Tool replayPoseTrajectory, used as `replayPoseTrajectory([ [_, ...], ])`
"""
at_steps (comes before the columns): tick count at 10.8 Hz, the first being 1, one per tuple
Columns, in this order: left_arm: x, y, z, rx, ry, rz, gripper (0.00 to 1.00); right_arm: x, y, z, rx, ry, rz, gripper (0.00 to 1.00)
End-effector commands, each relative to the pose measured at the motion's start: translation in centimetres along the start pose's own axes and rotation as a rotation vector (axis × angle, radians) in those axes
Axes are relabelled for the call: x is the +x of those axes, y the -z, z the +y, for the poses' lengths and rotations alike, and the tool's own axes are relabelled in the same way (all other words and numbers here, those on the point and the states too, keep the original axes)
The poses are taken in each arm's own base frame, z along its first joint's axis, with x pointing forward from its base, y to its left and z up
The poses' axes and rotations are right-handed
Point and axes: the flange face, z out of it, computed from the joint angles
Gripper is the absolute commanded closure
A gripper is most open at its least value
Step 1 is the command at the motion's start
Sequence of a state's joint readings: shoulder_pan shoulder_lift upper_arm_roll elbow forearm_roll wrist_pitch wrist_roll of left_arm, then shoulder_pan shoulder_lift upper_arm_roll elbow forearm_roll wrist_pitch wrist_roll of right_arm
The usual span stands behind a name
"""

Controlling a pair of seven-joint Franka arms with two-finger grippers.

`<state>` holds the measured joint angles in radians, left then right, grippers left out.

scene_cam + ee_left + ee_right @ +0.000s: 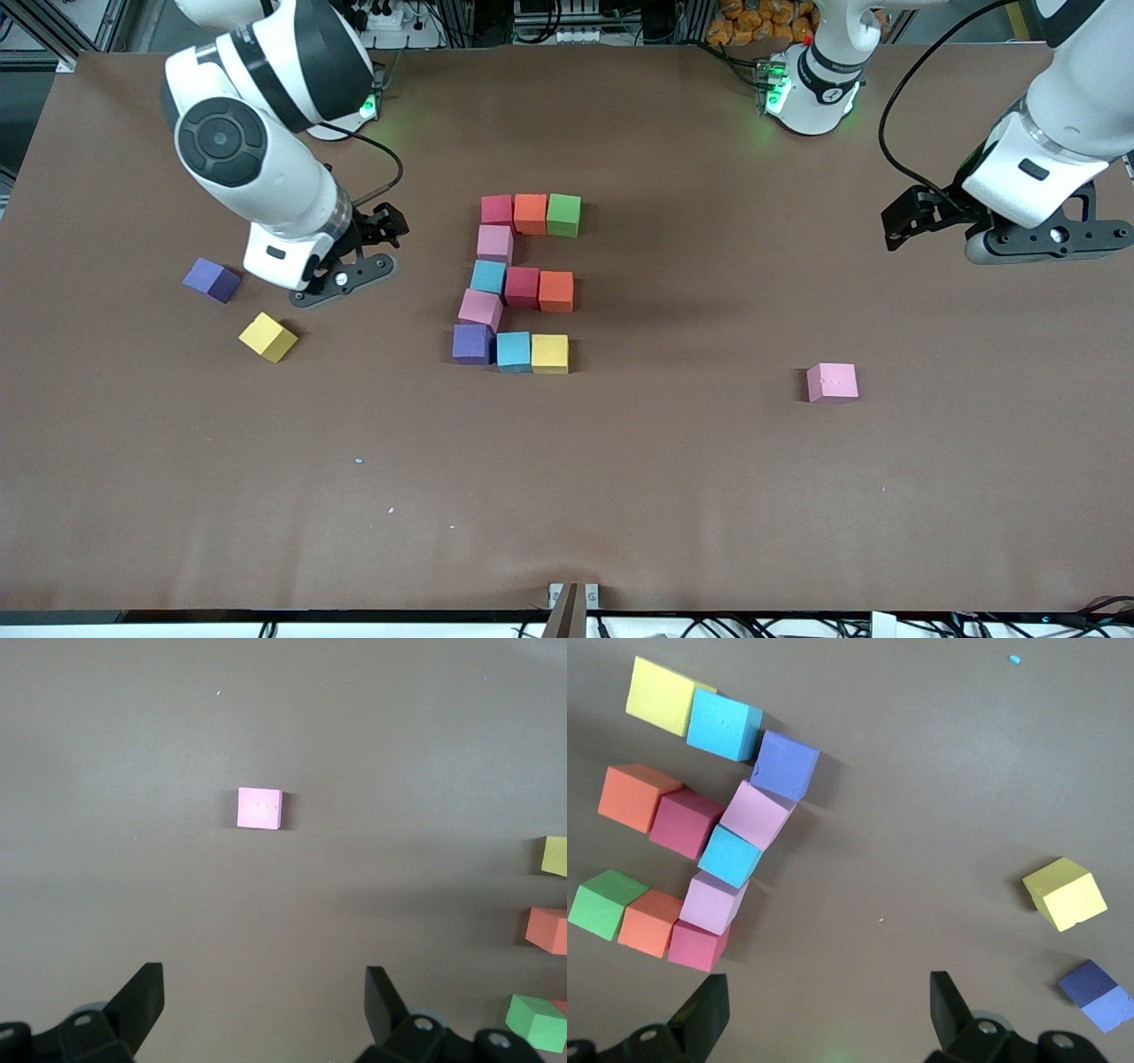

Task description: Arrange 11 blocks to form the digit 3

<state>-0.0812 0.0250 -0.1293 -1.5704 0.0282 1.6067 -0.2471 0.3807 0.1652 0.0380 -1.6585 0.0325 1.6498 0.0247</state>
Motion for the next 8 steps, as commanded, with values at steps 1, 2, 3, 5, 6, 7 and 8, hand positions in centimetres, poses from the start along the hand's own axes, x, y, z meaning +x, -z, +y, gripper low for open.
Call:
replayPoseTrajectory([
  [1,0.1,0.7,0.2,0.019,0.013,0.011,0.00,-0.7,1.7,2.3,0.021,-0.039,0.020,0.00],
  [2,0.1,0.7,0.1,0.021,0.014,0.012,0.00,-0.8,2.5,3.3,0.021,-0.055,0.024,0.00],
  [3,0.1,0.7,0.0,0.019,0.016,0.011,0.00,-1.0,3.5,4.1,0.020,-0.070,0.022,0.00],
  [5,-0.2,1.4,-0.3,0.016,0.018,0.023,0.00,-1.7,5.5,7.5,0.026,-0.130,0.022,0.00],
  [6,-0.2,1.2,-0.2,0.017,0.019,0.020,0.00,-2.3,6.7,9.3,0.026,-0.164,0.025,0.00],
  [7,-0.2,1.2,-0.2,0.015,0.019,0.019,0.00,-2.8,7.6,10.9,0.029,-0.192,0.030,0.00],
  [8,-0.1,1.2,-0.3,0.014,0.019,0.019,0.00,-3.4,8.5,12.0,0.031,-0.205,0.032,0.00],
])
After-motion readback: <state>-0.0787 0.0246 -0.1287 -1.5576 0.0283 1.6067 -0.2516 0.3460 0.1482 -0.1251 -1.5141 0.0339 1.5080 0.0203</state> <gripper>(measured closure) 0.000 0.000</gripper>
